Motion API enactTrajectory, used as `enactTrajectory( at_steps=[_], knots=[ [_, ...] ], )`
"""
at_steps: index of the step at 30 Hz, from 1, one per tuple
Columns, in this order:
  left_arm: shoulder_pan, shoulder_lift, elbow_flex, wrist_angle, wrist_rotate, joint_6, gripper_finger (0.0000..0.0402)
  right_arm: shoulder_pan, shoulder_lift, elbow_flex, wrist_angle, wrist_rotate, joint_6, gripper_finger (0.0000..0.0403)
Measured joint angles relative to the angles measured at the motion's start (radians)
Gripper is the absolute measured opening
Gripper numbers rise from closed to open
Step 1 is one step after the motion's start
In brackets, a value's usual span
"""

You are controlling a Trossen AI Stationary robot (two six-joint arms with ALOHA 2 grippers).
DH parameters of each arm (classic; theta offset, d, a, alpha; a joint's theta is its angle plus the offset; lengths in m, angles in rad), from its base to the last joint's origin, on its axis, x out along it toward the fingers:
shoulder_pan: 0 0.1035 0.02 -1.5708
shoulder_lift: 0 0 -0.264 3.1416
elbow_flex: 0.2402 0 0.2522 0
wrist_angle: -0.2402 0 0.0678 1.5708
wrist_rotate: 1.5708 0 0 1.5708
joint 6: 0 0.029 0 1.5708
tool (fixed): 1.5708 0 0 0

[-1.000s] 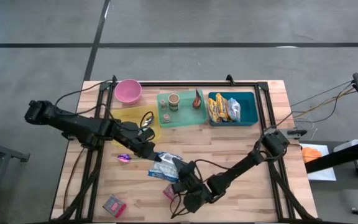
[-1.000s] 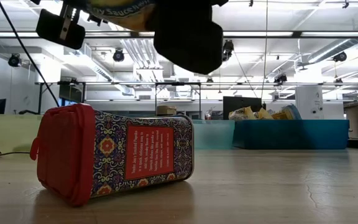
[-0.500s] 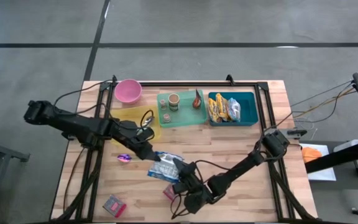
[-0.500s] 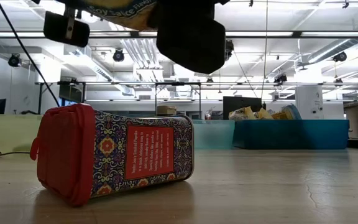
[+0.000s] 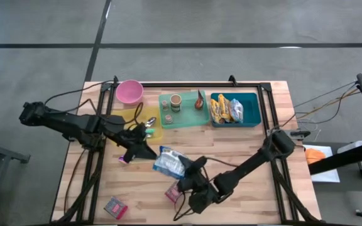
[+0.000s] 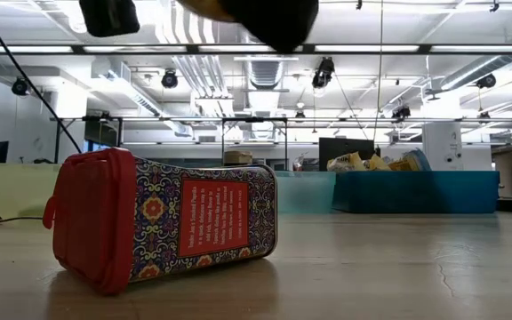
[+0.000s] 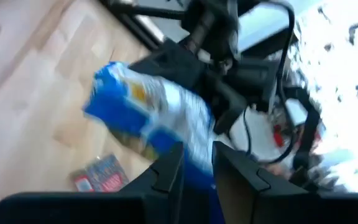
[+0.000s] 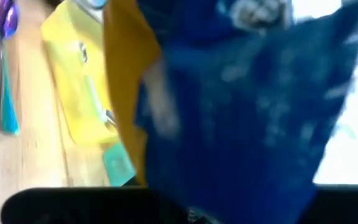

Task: Pick & Place Food Item
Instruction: Put the blue noodle pack into the blue bin

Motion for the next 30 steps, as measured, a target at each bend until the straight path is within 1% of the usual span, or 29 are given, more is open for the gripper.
enactTrajectory(
  at_steps=[2,4,6,8,11,13,15,20,22,26,30],
  knots=[
    [0.0,-0.014,-0.003,0.0,0.0,0.087,0.0093,-0.009,-0.056,-0.002,-0.16,-0.058,0.203,0.0042],
    [0.0,-0.023,-0.004,-0.011,0.0,0.175,0.0093,-0.027,-0.12,-0.002,-0.351,-0.171,0.453,0.0042],
    [0.0,-0.023,-0.005,-0.019,-0.001,0.254,0.0093,-0.05,-0.182,-0.003,-0.554,-0.255,0.694,0.0042],
    [0.0,-0.023,-0.005,-0.025,-0.004,0.306,0.0093,-0.074,-0.232,-0.004,-0.734,-0.293,0.897,0.0041],
    [0.0,-0.016,-0.005,-0.026,-0.004,0.342,0.0093,-0.103,-0.295,-0.007,-0.956,-0.341,1.108,0.0041],
    [0.0,-0.015,-0.006,-0.028,-0.004,0.342,0.0093,-0.122,-0.337,-0.007,-1.054,-0.401,1.19,0.0041],
    [0.0,-0.017,-0.006,-0.028,-0.004,0.342,0.0093,-0.147,-0.376,-0.01,-1.129,-0.455,1.235,0.0041],
    [0.0,-0.016,-0.006,-0.033,-0.004,0.342,0.0093,-0.212,-0.463,-0.016,-1.27,-0.52,1.317,0.0041],
    [0.0,-0.016,-0.006,-0.037,-0.004,0.342,0.0093,-0.247,-0.501,-0.022,-1.329,-0.562,1.341,0.0041],
    [0.0,-0.016,-0.006,-0.054,-0.004,0.342,0.0094,-0.354,-0.586,-0.058,-1.425,-0.663,1.384,0.004],
    [0.0,-0.014,-0.006,-0.055,-0.004,0.342,0.0094,-0.503,-0.689,-0.129,-1.45,-0.788,1.383,0.004]
  ],
)
